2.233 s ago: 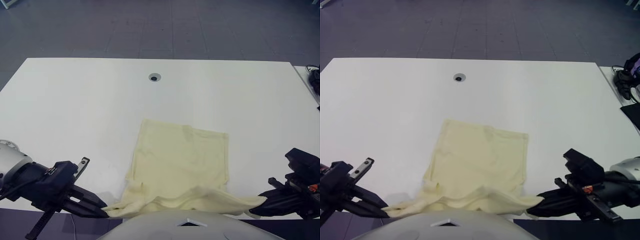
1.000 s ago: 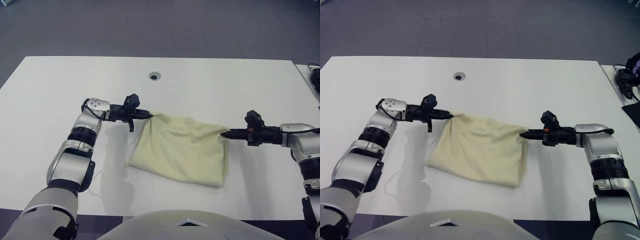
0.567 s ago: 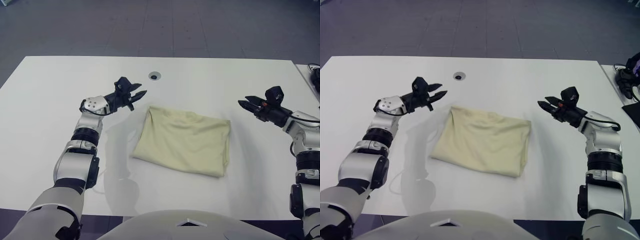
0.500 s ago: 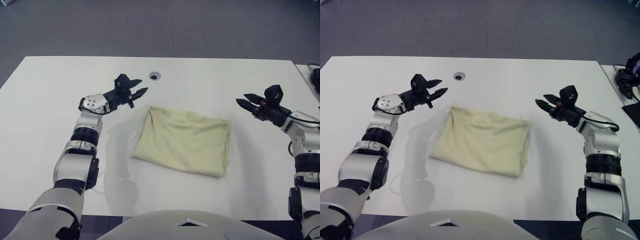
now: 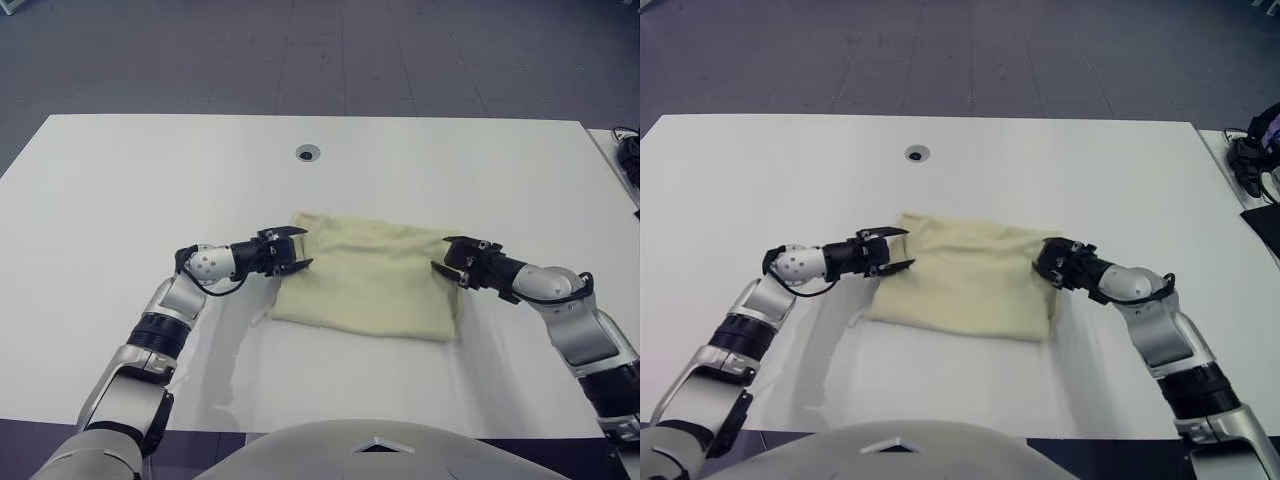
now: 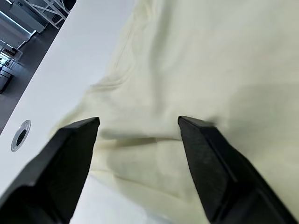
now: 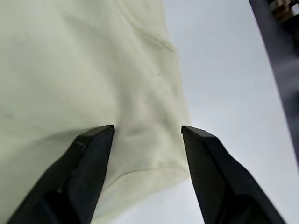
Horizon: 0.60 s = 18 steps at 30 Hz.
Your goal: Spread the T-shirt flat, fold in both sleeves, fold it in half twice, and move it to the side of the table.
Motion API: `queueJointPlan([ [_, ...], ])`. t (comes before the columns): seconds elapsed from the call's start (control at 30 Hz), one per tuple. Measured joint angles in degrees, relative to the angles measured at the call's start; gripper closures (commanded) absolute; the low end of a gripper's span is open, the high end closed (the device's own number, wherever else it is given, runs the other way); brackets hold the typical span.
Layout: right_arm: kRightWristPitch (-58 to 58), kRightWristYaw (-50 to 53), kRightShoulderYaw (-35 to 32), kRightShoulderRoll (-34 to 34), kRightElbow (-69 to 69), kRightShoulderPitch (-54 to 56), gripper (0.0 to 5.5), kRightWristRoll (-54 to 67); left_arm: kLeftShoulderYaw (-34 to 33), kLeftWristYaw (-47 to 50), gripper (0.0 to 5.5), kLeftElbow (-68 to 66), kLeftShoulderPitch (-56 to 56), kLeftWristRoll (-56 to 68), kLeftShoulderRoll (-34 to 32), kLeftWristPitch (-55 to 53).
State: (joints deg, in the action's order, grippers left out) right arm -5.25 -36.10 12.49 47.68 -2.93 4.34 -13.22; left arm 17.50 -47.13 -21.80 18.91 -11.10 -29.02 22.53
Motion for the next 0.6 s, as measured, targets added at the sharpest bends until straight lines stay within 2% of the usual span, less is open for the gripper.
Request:
queueJointPlan([
  [0.1, 6.02, -1.73, 0.74, 2.24, -0.48, -0.63, 1.78, -1.13, 0.64, 1.51, 1.41, 0.89, -0.12, -0.44, -1.34, 0.42],
  [0.2, 6.92, -5.45, 0.59, 4.59, -7.40, -4.51, 1.32, 0.18, 2.52, 2.49, 0.92, -3.05, 3.66, -2.16, -1.34, 3.37],
  [0.37, -1.20, -11.51, 1.70, 4.98, -19.89, -7.91, 0.60, 3.68, 8.06, 6.31, 0.15, -18.33, 17.36, -9.36, -1.03, 13.43],
  [0.47, -9.10, -14.20, 3.95, 2.75, -26.39, -8.12, 0.15, 5.84, 13.93, 12.92, 0.10, -29.48, 27.66, -18.30, -0.74, 20.27],
  [0.6, -19.52, -16.38, 1.96, 1.61, -32.99, -7.74, 0.12, 11.74, 20.60, 27.73, 0.10, -41.57, 37.48, -30.85, -0.41, 23.62],
])
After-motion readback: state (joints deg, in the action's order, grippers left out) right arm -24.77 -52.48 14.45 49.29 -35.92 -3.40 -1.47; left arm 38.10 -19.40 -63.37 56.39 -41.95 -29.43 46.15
